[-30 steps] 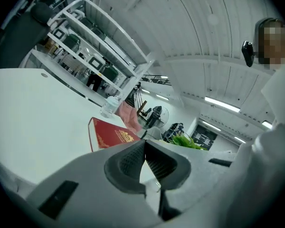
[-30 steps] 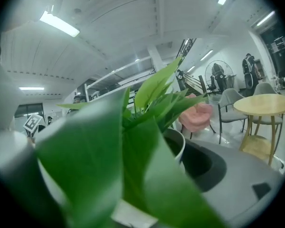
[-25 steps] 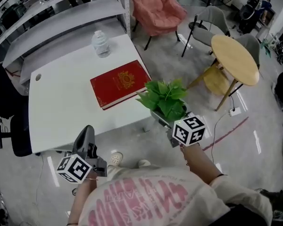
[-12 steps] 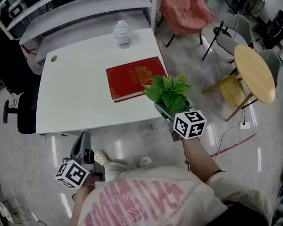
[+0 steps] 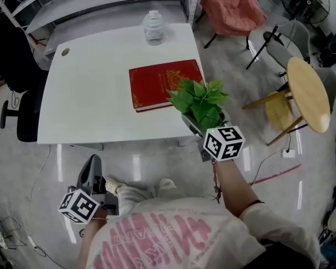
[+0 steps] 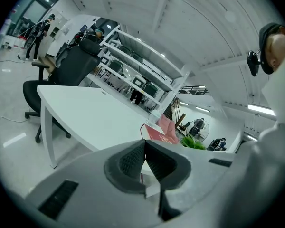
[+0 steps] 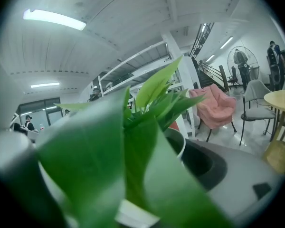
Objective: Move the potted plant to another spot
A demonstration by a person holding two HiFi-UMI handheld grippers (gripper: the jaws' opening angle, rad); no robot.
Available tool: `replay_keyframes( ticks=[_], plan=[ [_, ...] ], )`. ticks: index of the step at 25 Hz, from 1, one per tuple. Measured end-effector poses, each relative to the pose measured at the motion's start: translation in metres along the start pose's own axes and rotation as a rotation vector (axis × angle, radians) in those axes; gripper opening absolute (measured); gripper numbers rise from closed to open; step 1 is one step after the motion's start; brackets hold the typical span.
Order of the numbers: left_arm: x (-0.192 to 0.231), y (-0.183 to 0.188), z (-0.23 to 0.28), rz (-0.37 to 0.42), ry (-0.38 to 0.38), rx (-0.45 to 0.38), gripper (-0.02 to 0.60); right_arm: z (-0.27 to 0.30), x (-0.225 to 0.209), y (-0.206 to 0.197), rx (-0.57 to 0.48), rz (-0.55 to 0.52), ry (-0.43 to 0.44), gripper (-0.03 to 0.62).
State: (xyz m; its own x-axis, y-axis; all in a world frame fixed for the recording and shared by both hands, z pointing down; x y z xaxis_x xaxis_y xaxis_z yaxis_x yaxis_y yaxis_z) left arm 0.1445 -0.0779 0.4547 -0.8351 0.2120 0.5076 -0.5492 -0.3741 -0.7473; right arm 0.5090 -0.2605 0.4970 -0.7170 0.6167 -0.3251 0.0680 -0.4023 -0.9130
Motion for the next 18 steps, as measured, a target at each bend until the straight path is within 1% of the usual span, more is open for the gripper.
replay_keyframes(
  ticks=[7,11,16,18],
  plan=[
    [-0.005,0.0004,0.0076,0.011,-0.015,0.009,0.003,0.0047,0.0012,-0.0015,-0.018,0.011,-0.005,0.518],
    [-0.004,-0.002,0.0095,0.0,-0.019,0.015,0.003,0.006,0.0024,-0.0027,-0.02,0.007,-0.018,0.518],
    [-0.0016,-0.0018,0.009,-0.011,-0.023,0.012,0.003,0.009,0.0092,-0.0054,0.029,-0.039,-0.038,0.518],
    [-0.0031,-0.0019,0.0098,-0.01,-0.026,0.013,0.003,0.0083,0.0093,-0.0057,0.039,-0.042,-0.041,0.518]
  ],
)
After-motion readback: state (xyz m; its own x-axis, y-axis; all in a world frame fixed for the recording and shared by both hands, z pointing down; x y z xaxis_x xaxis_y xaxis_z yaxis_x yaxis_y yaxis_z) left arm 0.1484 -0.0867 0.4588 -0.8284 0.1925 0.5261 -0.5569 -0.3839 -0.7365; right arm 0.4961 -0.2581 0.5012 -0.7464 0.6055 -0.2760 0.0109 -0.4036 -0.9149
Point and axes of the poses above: the fingertips, and each gripper's own axes: z forward along the fingers, x to its left, y out of its top, the point moved 7 cm from there along -z, backward along the fingers, and after that the axes turned 12 degrees about y, right-handed, at the moved point
